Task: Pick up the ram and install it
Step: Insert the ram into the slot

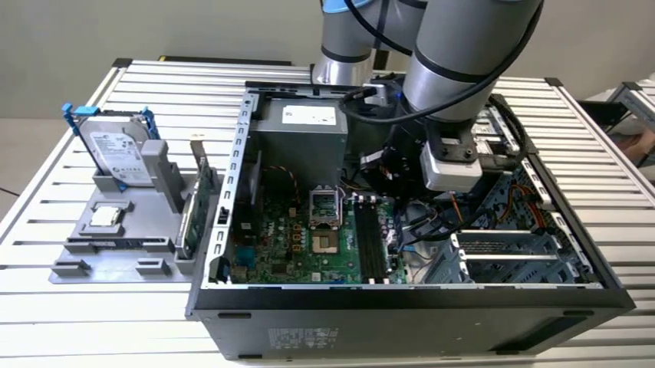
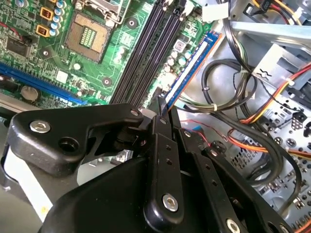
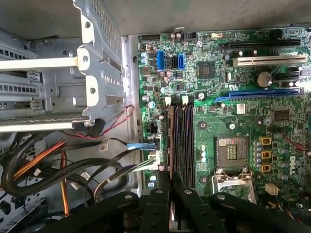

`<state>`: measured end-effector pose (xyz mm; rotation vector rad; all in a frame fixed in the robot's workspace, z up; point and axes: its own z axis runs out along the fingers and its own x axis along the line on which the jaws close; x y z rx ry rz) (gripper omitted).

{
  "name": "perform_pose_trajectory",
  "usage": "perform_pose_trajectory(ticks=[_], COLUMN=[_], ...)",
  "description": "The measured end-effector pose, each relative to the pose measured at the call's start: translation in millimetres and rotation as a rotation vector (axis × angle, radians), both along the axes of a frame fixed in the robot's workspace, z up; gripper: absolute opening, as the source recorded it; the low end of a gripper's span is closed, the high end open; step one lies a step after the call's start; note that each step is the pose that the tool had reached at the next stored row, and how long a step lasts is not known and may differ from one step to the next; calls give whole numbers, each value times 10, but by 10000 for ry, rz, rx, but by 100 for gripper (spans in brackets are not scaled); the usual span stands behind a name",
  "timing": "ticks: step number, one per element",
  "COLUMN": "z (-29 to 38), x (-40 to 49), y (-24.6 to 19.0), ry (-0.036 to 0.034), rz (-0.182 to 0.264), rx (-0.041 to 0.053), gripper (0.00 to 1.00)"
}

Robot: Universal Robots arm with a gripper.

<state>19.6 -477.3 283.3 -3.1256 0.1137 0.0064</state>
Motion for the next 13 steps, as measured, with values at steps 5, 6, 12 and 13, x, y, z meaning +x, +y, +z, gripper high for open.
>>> perform_pose_trajectory(ticks=[5,6,12,13], z=[-70,-81,-159,-173], x=[-10,-11,-19,-20], y=[0,0,0,0], ry=[0,0,0,0], rz=[214,249,291,291], rx=[6,6,5,6], gripper=[0,0,0,0])
